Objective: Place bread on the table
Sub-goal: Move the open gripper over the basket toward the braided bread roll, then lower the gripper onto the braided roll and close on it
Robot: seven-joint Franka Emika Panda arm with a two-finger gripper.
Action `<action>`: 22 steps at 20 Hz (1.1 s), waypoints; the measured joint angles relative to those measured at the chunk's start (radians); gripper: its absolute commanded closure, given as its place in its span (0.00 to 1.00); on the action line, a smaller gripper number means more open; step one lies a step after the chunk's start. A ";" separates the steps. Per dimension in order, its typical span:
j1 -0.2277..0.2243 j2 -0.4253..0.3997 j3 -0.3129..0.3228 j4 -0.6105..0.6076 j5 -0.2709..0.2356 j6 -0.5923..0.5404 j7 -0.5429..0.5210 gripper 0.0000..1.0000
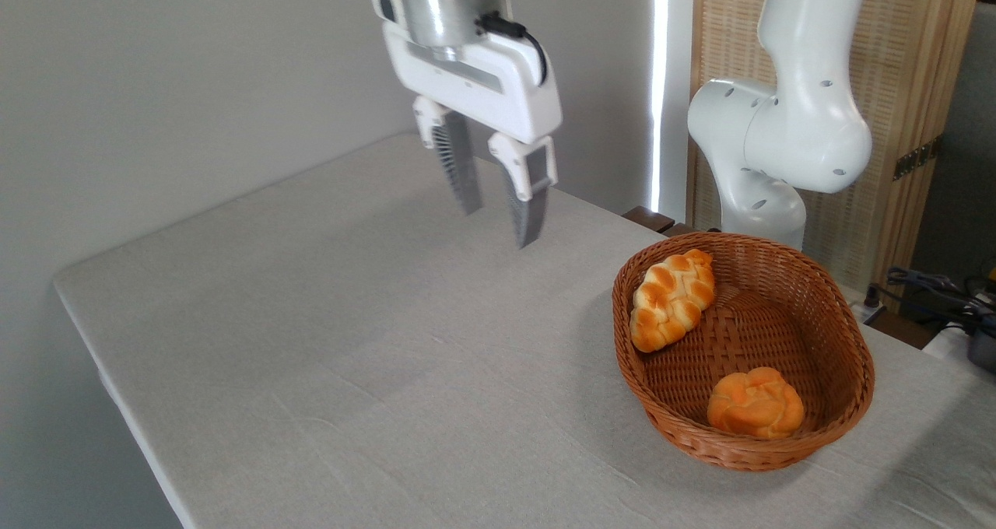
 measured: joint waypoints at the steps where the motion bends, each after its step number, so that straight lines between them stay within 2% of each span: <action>1: -0.026 -0.043 0.018 -0.061 0.000 0.004 -0.001 0.00; 3: -0.058 -0.112 0.085 -0.148 0.000 0.017 -0.002 0.00; 6: -0.076 -0.175 0.210 -0.206 0.000 0.020 0.011 0.00; 11: -0.083 -0.217 0.315 -0.249 0.000 0.019 0.046 0.00; 15: -0.081 -0.296 0.423 -0.318 0.000 0.015 0.160 0.00; 20: -0.081 -0.330 0.444 -0.362 0.001 0.009 0.171 0.00; 22: -0.082 -0.329 0.453 -0.387 0.031 0.009 0.180 0.00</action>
